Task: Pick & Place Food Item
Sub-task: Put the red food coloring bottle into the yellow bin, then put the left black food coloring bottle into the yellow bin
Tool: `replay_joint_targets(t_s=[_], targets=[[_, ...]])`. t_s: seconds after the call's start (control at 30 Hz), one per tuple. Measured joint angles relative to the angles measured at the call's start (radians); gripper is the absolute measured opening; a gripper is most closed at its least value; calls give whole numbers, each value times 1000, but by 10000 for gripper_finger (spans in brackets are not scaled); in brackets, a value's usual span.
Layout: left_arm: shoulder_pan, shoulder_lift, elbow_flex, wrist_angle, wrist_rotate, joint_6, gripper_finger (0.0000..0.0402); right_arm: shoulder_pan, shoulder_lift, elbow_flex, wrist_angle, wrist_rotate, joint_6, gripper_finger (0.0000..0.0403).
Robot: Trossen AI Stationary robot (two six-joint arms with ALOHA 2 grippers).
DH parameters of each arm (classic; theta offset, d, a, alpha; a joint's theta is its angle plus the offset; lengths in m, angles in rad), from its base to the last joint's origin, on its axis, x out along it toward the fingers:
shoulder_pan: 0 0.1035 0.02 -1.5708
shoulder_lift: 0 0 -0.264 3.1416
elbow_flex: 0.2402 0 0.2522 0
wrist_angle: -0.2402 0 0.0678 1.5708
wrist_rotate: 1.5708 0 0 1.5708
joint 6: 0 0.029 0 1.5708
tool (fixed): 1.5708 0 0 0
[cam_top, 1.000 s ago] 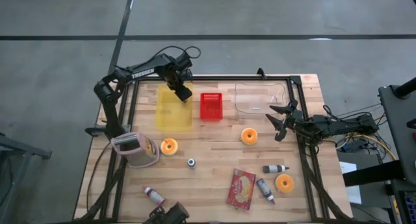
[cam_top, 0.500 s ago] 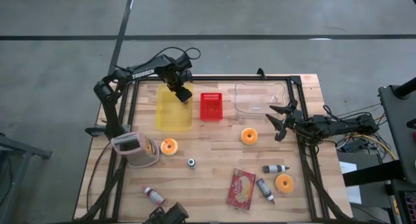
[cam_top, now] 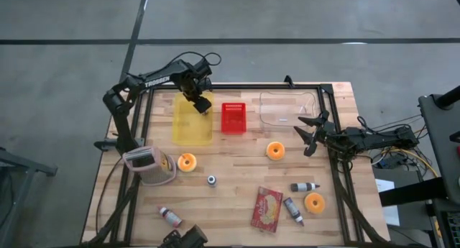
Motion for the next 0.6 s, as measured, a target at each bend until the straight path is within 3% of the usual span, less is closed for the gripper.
replay_joint_targets(t_s=[0.33,0.6], targets=[[-30,-84,25,-17,0,-27,222,0,0,0,0,0,0,203],[-117,-161,25,-13,-28,-24,222,0,0,0,0,0,0,203]])
